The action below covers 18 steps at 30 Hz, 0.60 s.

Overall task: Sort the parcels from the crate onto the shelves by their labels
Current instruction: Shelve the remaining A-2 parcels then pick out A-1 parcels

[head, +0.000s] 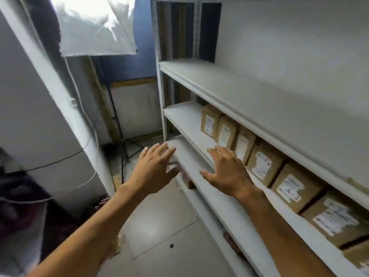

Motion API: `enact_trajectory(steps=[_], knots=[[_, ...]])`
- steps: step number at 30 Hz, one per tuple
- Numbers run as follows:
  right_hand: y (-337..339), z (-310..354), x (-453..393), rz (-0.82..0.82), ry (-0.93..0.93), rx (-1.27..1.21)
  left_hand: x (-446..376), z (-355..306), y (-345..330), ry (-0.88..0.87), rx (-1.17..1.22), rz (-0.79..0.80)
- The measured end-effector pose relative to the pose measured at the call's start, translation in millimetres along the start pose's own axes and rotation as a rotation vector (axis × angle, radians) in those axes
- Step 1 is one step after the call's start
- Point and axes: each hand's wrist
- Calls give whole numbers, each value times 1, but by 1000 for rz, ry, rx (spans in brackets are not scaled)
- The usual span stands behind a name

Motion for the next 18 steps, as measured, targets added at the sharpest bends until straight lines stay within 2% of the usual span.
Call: enact_trajectory(steps=[5,9,14,18], knots=[[-75,131,-14,198,439,-54,125,114,17,390,-51,-20],[-122,234,-2,310,622,-54,247,168,31,728,26,-95],[-179,354,32,437,830,-72,393,199,53,1077,31,-157],[-220,435,65,552,1019,-86,475,203,63,1311,8,-208]])
Point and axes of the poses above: each hand's wrist, its own x-axis away from the middle knuckle, its own y-axis out of the back of the hand, z = x × y, and after that the axes turned 4 degrees about -x, right-handed
